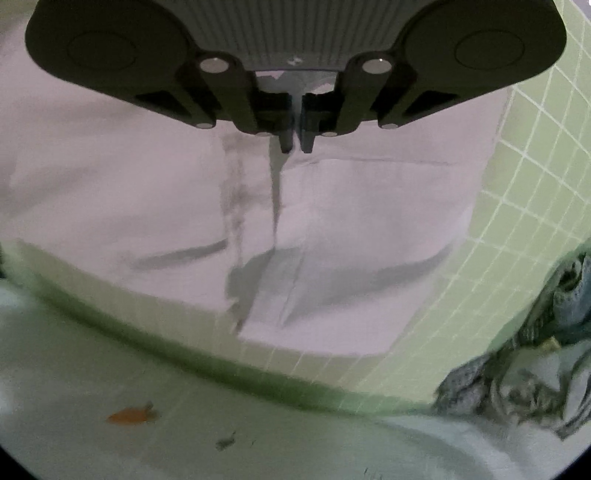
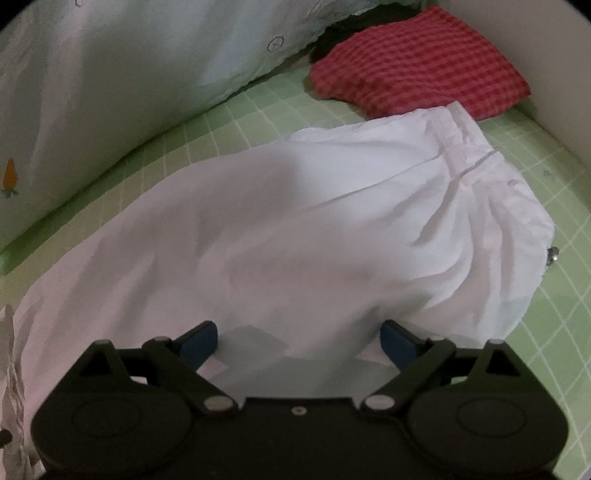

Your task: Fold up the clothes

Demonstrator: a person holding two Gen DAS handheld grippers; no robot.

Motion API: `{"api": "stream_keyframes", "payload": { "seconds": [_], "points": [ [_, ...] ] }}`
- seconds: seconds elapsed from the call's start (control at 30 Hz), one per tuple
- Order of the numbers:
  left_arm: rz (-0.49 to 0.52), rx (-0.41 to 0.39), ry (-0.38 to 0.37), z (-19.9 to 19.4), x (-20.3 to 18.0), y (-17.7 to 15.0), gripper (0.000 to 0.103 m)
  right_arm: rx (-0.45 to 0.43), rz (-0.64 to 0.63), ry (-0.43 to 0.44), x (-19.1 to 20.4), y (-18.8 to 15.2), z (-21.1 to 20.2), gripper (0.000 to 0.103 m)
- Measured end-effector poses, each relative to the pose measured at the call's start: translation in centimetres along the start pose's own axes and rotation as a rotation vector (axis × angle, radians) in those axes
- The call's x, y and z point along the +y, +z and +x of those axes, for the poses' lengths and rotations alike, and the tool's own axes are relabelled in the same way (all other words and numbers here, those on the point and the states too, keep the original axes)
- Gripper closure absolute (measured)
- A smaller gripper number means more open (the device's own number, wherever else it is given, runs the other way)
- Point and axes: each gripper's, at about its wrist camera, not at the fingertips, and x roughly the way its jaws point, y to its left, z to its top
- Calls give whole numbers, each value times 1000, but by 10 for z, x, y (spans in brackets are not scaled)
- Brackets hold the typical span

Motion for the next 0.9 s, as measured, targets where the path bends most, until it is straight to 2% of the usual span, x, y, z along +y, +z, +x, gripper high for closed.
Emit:
{"api": "stream_keyframes", "payload": {
  "seconds": [0.2,0.3,0.37,0.4,0.47,0.5,0.57,0.63,0.77,0.87,0.9],
  "points": [
    [78,-9,-34,-21,-25,-9,99,-16,34,16,-11,-2,-7,7],
    [24,62,-58,2,-25,-21,98,-14,53,30,-14,-1,-8,7],
    [16,54,-53,3,-28,-23,96,-14,53,37,-14,0,-10,7],
    [13,51,-58,2,-28,-22,92,-16,52,41,-15,1,-12,7],
    [-8,50,-86,0,-28,-22,74,-34,55,44,-19,0,-17,7],
    [-19,50,-101,-1,-27,-22,71,-44,72,43,-23,1,-18,7],
    [-17,46,-112,-4,-27,-21,55,-62,106,40,-32,1,-22,7],
    [16,26,-95,-13,-31,-19,47,-98,128,25,-42,3,-27,5],
    [20,-14,-86,-27,-32,-9,41,-192,123,-95,-66,6,-33,1],
    [24,-43,-80,-38,-32,-2,40,-188,203,-162,-94,12,-25,1],
    [25,-53,-78,-41,-32,0,40,-174,236,-161,-102,15,-20,1]
  ]
}}
